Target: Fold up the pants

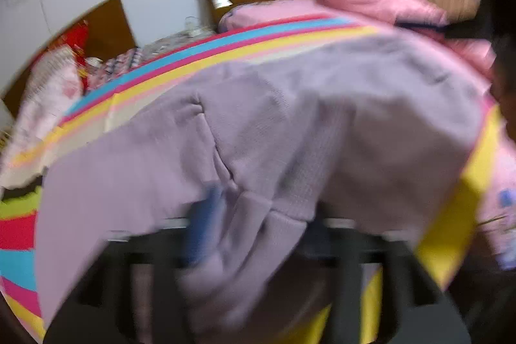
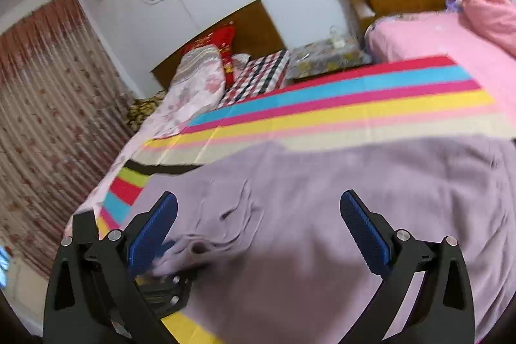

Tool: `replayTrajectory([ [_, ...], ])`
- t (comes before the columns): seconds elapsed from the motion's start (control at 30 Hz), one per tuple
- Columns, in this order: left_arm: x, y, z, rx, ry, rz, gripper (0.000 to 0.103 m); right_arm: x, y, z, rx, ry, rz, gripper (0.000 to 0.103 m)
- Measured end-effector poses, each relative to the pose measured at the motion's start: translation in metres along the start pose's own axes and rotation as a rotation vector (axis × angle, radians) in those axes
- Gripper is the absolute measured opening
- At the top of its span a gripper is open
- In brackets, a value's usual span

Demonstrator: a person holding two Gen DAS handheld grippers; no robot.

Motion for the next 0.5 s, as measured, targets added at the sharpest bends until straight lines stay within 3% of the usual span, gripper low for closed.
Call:
replayTrajectory([
  [0.07,-0.007,-0.044,-0.013,0.028,-0.061,0.142,0.100,0.009,0.009,-0.010,-0.066,0.048,-0.033,0.098],
  [0.13,-0.003,-0.082,-0.041,0.016,-0.145,0.232,0.100,0.027,0.020,-0.028,-0.160,0.112,-0.101,0.098],
  [0.23,0.014,-0.102,-0.087,-0.106,-0.250,0.269,0.101,0.066,0.032,-0.065,-0.294,0.134,-0.227,0.089],
  [0.3,0.038,-0.108,-0.131,-0.218,-0.338,0.249,0.101,0.088,0.038,-0.083,-0.311,0.116,-0.307,0.082],
  [0.37,0.055,-0.115,-0.160,-0.272,-0.421,0.251,0.101,0.103,0.048,-0.091,-0.291,0.089,-0.366,0.077],
  [0.43,0.064,-0.124,-0.174,-0.279,-0.477,0.282,0.101,0.113,0.057,-0.081,-0.210,0.097,-0.391,0.071],
  [0.5,0.071,-0.133,-0.175,-0.266,-0.500,0.303,0.101,0.112,0.062,-0.077,-0.207,0.113,-0.399,0.071],
])
Point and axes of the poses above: each gripper's, at about its wrist camera, not at the fingertips, and y roughly the way its jaws point, z to its right, x to its underside, the point moved 10 cm from there along y, roughly the way its jaws point, and after that the axes turned 7 degrees about -y, right-handed, at the moved point
